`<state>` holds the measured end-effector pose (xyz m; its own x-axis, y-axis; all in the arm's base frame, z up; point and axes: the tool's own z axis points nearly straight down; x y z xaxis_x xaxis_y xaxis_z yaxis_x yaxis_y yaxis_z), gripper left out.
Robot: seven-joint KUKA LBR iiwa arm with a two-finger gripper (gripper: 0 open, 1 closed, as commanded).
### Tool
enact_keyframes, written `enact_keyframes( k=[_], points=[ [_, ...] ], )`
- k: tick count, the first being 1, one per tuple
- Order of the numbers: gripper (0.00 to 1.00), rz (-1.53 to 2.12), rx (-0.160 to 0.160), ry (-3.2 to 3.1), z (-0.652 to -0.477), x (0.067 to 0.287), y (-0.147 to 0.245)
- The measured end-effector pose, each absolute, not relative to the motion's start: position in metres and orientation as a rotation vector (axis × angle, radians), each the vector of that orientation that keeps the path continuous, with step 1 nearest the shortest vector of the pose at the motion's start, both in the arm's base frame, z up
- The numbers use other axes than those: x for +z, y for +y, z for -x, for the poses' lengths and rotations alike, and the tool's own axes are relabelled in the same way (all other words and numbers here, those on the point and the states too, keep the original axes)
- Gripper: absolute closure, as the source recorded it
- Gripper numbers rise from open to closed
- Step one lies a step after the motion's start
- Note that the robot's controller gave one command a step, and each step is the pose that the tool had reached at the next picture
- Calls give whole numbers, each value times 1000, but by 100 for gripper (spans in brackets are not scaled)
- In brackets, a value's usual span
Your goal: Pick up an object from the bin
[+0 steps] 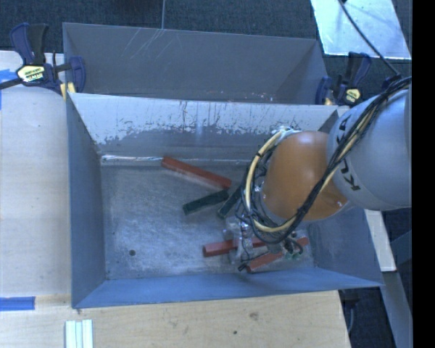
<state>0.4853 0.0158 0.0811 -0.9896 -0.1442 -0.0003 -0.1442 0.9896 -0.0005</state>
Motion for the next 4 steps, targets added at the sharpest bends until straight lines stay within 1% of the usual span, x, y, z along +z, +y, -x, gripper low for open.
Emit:
enact_keyframes(
  k=[1, 2, 3, 4],
  points=[
    [0, 228, -1, 3133, -485, 81, 16],
    [100, 227, -1, 3133, -485, 81, 16],
    [0, 227, -1, 3133, -485, 81, 16],
    [100, 227, -1, 3133, -485, 81, 16]
  ],
)
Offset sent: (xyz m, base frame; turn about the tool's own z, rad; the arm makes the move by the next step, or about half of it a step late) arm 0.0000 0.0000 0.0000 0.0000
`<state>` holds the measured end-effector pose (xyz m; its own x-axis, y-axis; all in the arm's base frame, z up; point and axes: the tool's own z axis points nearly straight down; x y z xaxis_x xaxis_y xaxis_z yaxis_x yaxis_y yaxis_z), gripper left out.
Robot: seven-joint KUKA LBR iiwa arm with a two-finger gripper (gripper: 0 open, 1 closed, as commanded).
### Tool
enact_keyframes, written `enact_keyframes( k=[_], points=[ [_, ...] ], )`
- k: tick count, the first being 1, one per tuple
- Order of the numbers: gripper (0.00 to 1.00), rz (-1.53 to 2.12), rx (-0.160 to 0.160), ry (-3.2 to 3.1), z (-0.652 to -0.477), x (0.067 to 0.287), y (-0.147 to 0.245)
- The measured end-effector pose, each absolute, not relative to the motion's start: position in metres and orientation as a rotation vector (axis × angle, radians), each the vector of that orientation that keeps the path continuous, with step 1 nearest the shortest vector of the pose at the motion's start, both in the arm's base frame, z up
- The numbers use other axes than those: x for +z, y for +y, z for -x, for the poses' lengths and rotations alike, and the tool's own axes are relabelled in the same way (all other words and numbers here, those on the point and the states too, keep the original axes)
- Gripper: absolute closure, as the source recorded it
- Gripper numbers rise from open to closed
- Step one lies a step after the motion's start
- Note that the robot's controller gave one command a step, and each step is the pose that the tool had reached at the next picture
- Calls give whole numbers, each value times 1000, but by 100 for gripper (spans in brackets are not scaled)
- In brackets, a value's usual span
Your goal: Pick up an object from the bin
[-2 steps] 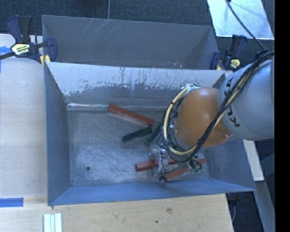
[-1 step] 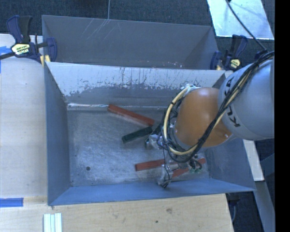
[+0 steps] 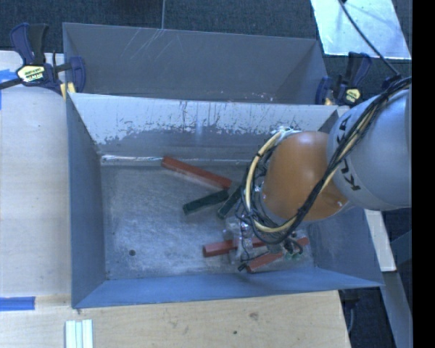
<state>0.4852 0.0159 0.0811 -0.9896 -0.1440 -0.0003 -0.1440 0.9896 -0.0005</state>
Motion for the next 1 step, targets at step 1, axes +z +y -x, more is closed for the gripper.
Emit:
enact_keyframes(
  k=[1],
  points=[
    [100, 271, -2, 3117, -543, 216, 15]
  ],
)
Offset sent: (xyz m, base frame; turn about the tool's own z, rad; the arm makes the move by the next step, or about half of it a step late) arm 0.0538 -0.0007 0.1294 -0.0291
